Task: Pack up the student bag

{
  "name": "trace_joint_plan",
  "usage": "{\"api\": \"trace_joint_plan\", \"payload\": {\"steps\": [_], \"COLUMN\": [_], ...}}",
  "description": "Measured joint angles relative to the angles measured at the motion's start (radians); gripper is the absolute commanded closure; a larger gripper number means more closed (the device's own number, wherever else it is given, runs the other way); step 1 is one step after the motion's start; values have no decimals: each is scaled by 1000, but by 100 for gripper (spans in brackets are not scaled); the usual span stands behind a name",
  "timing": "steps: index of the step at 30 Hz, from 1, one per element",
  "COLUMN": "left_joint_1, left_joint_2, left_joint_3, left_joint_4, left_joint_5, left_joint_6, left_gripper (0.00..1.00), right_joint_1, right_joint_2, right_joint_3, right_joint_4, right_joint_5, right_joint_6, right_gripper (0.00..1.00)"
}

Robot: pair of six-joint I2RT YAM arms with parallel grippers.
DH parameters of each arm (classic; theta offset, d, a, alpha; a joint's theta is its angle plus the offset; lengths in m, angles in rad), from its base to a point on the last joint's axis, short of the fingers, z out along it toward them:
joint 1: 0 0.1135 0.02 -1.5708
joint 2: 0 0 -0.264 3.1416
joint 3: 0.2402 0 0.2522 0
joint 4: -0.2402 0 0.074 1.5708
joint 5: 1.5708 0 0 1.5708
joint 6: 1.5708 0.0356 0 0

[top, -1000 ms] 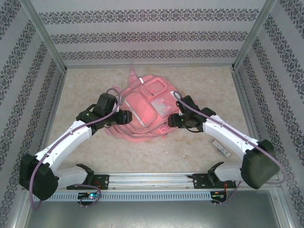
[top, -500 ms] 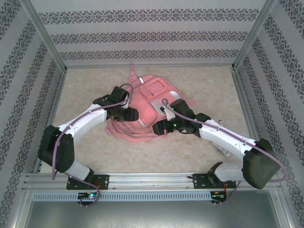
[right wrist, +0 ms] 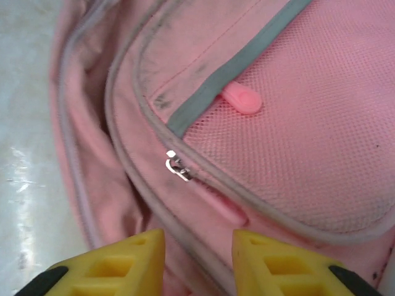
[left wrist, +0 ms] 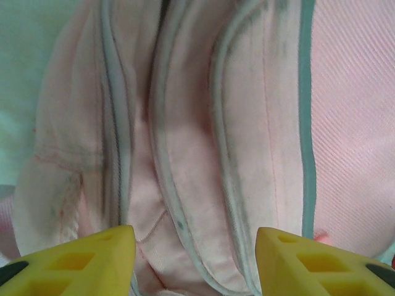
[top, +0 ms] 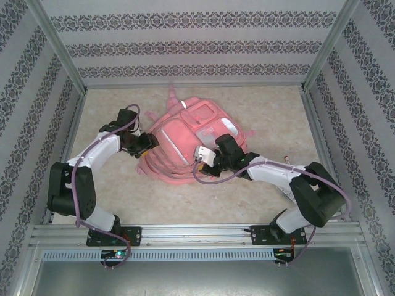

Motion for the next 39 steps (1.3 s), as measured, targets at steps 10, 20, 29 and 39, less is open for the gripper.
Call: {"api": "trace_joint_plan", "payload": {"steps": [10,20,29,39], "left_joint_1": [37,37,48,27], "left_joint_2": [58,50,42,-24], "left_joint_3": [-82,-164,-210,-278], "left_joint_4": [66,170,253,296], "left_joint_5": [-36,-50,-47,-38], "left_joint_6": [-11,18,36,29], "left_gripper": [57,78,86,89], "right_joint_1": [54,155,220,155], "right_joint_2": [68,115,246,225], "right_joint_3": [-47,-110,-110,-148], "right_joint_4": [168,370,561,596], "right_joint_5": [89,354,575,257], "right_joint_6": [-16,-15,37,208], "right_gripper": [59,57,67,75]}}
